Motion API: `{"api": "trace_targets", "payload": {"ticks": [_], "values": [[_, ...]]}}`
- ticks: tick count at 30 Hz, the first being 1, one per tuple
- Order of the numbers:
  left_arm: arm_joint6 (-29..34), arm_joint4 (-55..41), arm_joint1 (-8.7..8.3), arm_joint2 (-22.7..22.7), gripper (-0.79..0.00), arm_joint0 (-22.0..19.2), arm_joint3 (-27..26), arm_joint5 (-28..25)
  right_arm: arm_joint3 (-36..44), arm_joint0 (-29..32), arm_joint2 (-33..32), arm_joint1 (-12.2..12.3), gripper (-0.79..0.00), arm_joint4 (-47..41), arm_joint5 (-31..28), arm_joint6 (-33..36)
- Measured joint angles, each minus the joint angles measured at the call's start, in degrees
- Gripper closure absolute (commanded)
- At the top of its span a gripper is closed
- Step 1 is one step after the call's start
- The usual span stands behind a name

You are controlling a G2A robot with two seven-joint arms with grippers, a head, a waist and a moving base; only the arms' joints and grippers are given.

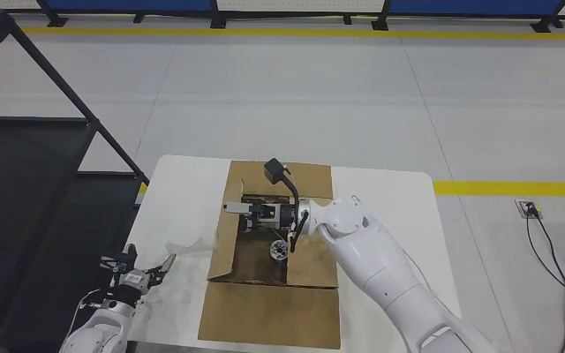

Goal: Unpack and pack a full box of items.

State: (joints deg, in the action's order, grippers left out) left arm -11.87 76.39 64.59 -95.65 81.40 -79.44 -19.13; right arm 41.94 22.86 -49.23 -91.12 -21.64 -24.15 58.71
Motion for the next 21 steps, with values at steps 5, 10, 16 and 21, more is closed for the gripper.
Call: {"api": "trace_targets", "payload": {"ticks": [5,10,16,21], "values": [[0.91,3.98,-0.28,1.27,-0.785,1.27,-1.27,-2.71,-0.68,-0.19,-0.31,-0.1,-0.785,-0.03,-0.43,0.2],[3.12,3.77,0.21,3.64,-0.785,-1.24,0.71,0.67,-0.41,-0.11,-0.39,-0.22,-0.785,0.22,-0.44,0.37],[4.07,-0.43,0.71,4.04,-0.785,-5.04,4.08,4.11,-0.36,-0.03,-0.52,-0.31,-0.785,0.62,-0.31,0.46],[4.19,-3.53,0.85,2.54,-0.785,-6.14,5.22,7.25,-0.67,0.14,-0.99,-0.23,-0.785,0.82,-0.37,0.53]]}}
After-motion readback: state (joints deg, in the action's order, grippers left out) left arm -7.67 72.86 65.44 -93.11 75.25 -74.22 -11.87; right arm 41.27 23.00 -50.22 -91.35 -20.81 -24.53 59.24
